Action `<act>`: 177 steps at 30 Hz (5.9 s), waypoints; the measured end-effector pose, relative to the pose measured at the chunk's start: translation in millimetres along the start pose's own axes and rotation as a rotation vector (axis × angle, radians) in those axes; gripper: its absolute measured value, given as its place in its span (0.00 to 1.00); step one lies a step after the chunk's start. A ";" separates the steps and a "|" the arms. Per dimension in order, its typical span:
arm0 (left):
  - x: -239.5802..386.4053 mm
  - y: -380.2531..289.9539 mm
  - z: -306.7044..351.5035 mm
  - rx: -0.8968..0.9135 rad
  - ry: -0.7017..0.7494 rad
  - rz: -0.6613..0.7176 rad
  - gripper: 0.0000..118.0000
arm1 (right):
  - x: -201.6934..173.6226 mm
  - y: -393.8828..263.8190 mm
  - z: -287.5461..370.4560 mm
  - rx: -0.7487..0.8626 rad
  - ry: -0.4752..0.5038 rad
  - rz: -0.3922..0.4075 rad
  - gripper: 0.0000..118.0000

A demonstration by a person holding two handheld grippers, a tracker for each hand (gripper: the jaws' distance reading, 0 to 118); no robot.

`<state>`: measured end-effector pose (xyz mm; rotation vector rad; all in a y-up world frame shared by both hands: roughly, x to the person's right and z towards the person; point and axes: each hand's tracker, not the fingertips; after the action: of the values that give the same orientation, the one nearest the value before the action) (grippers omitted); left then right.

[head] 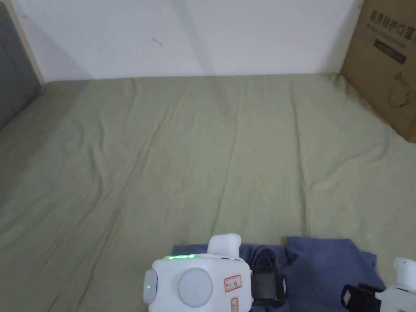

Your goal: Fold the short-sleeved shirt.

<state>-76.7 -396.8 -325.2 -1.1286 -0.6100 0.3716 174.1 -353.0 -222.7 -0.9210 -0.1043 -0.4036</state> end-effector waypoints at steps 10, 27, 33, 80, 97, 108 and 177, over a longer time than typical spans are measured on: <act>-31.6 11.9 44.0 0.175 0.165 0.082 0.03 | 18.7 -6.8 -13.9 -0.031 -0.006 0.021 0.08; 38.0 -26.9 -44.2 -0.188 -0.158 -0.023 0.01 | 7.4 -8.5 -4.9 -0.032 0.012 0.066 0.08; -0.9 -13.1 8.6 -0.054 -0.154 0.004 0.11 | -3.7 -8.3 -3.1 -0.022 0.018 0.082 0.08; -184.8 9.9 224.2 0.121 0.070 0.342 0.10 | -74.2 -19.3 -36.8 -0.126 0.101 0.215 0.08; -51.2 54.7 38.1 -0.155 -0.169 0.140 0.95 | -10.2 -13.3 -22.5 -0.095 0.043 0.054 0.08; -85.8 39.0 44.4 -0.106 -0.096 0.216 0.01 | -2.0 -18.9 -36.4 -0.121 0.036 0.029 0.08; -223.9 13.5 60.2 -0.047 -0.265 0.417 0.22 | -156.0 -2.4 -117.0 -0.184 0.028 0.424 0.08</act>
<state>-288.7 -474.8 -379.0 -1.2623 -0.6143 0.8796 19.9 -401.0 -332.0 -1.0877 0.1557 -0.0317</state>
